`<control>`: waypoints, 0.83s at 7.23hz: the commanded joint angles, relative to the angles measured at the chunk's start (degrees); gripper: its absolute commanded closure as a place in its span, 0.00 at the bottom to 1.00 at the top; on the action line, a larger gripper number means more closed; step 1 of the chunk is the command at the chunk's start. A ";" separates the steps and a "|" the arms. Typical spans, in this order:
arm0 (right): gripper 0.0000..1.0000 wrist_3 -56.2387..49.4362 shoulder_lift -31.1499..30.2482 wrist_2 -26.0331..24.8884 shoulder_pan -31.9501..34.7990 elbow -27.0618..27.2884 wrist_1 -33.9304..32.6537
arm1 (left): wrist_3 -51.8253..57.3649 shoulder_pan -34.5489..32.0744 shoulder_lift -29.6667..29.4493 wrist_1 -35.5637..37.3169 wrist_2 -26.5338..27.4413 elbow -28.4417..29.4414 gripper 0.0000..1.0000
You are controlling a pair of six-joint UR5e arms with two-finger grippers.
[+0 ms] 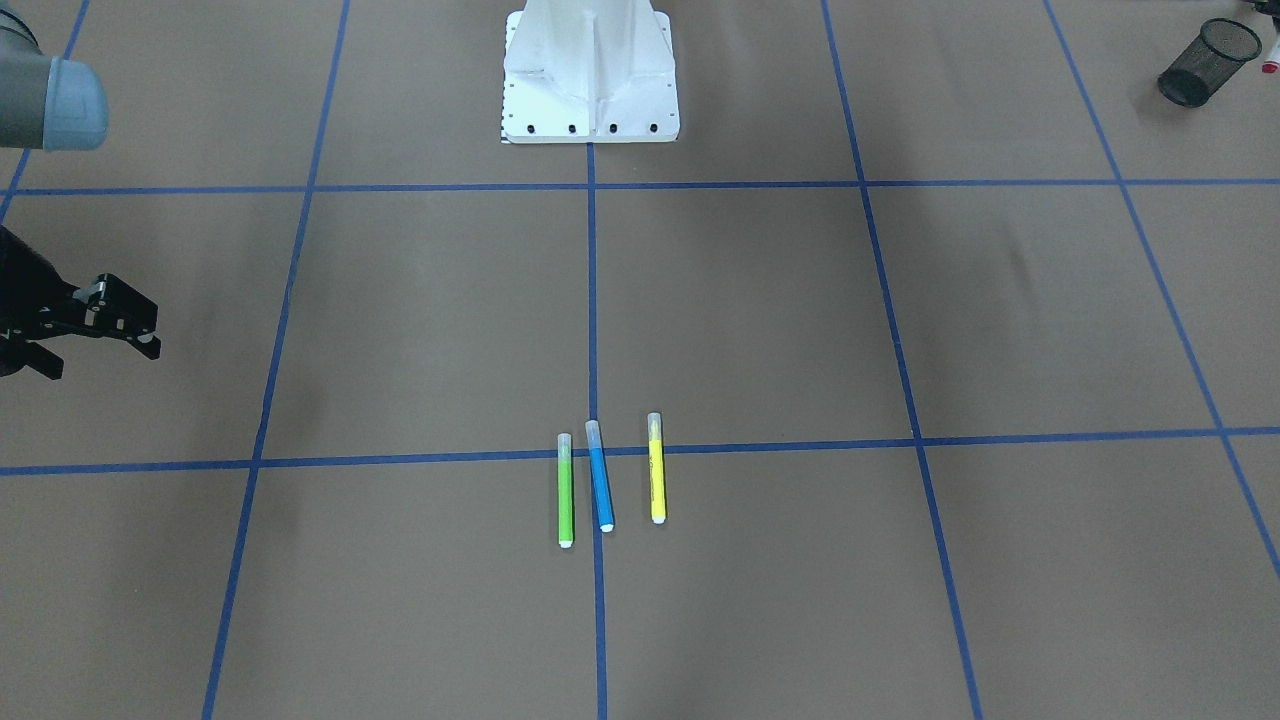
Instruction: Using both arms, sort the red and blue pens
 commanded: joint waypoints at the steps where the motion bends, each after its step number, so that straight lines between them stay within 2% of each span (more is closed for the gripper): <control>1: 0.01 -0.07 -0.14 0.00 -0.66 0.05 0.00 | -0.37 0.32 4.75 -0.45 3.57 1.86 1.00; 2: 0.01 0.02 -0.40 0.00 -1.01 0.05 0.00 | -0.46 0.32 7.11 -3.33 4.20 3.96 1.00; 5: 0.01 -0.16 -0.58 0.00 -1.80 0.05 0.00 | -0.37 0.32 15.89 -24.29 4.38 15.37 1.00; 6: 0.01 -0.16 -0.58 0.00 -2.07 0.05 0.00 | -0.02 0.41 17.06 -26.71 4.12 17.67 1.00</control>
